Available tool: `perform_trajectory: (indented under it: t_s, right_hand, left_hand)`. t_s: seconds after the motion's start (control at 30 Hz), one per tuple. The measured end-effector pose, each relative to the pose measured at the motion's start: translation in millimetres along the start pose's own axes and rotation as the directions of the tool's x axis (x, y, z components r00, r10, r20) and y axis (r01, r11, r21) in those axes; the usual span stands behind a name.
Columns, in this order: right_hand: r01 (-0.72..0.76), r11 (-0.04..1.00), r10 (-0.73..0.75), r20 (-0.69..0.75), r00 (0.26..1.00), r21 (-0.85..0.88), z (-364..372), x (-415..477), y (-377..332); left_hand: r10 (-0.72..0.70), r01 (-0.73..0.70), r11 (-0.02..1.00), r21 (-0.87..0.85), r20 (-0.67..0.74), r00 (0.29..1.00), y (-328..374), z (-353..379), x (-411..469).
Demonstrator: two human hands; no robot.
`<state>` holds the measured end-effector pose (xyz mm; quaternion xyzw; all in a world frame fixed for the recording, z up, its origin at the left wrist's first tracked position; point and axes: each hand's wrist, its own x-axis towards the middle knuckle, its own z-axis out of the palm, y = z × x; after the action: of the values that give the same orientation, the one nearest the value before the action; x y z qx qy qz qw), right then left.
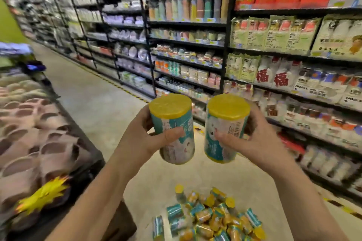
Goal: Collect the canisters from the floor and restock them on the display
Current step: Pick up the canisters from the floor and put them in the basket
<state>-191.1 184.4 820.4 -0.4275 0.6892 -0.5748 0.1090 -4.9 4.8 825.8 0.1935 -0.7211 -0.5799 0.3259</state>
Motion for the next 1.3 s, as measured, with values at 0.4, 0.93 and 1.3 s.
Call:
perform_trajectory:
  t_s: [0.4,0.93,1.3]
  right_hand:
    - [0.143,0.962,-0.245,0.503,0.829,0.233,218,-47,-97]
    - [0.153,0.894,-0.447,0.824,0.349,0.420,554,-293,-254]
    - [-0.007,0.870,-0.493,0.870,0.015,0.493,754,-420,-315]
  left_hand:
    - [-0.018,0.115,0.984,0.134,-0.569,0.822,18,-179,-215]
    - [0.039,0.361,0.917,0.170,-0.939,0.343,43,-372,-594]
    - [0.034,0.466,0.885,0.005,-0.998,-0.054,23,-475,-763]
